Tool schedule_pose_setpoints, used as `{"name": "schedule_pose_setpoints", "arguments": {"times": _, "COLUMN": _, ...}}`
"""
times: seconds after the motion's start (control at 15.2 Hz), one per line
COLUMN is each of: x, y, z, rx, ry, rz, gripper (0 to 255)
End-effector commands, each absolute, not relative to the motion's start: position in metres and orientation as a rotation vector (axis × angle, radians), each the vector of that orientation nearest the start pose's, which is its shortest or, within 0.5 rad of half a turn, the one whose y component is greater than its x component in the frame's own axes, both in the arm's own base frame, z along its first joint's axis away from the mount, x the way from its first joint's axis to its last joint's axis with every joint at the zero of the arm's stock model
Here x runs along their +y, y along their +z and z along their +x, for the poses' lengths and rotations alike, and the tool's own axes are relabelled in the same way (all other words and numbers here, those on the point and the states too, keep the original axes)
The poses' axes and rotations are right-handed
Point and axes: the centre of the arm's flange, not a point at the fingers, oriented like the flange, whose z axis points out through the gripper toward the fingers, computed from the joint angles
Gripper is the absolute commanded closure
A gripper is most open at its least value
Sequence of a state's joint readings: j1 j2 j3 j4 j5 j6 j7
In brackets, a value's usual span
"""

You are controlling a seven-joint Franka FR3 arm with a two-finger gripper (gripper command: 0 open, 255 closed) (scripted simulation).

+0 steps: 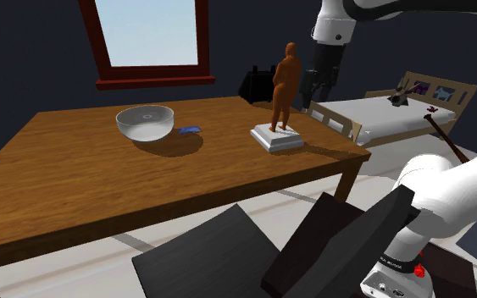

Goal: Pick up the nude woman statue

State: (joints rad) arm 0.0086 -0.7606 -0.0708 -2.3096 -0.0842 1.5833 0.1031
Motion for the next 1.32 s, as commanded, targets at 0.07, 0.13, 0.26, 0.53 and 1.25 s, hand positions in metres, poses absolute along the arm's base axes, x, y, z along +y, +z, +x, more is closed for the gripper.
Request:
{"name": "schedule_pose_setpoints", "arguments": {"times": 0.07, "x": -0.039, "y": 0.616, "z": 0.323, "rx": 0.231, "ry": -0.040, "rz": -3.163, "gripper": 0}}
{"name": "schedule_pose_setpoints", "arguments": {"times": 0.13, "x": -0.043, "y": 0.627, "z": 0.332, "rx": 0.228, "ry": -0.026, "rz": -3.159, "gripper": 0}}
{"name": "schedule_pose_setpoints", "arguments": {"times": 0.26, "x": -0.050, "y": 0.648, "z": 0.349, "rx": 0.224, "ry": 0.002, "rz": -3.151, "gripper": 0}}
{"name": "schedule_pose_setpoints", "arguments": {"times": 0.53, "x": -0.064, "y": 0.689, "z": 0.385, "rx": 0.214, "ry": 0.057, "rz": -3.134, "gripper": 0}}
{"name": "schedule_pose_setpoints", "arguments": {"times": 1.25, "x": -0.097, "y": 0.761, "z": 0.464, "rx": 0.194, "ry": 0.170, "rz": -3.096, "gripper": 0}}
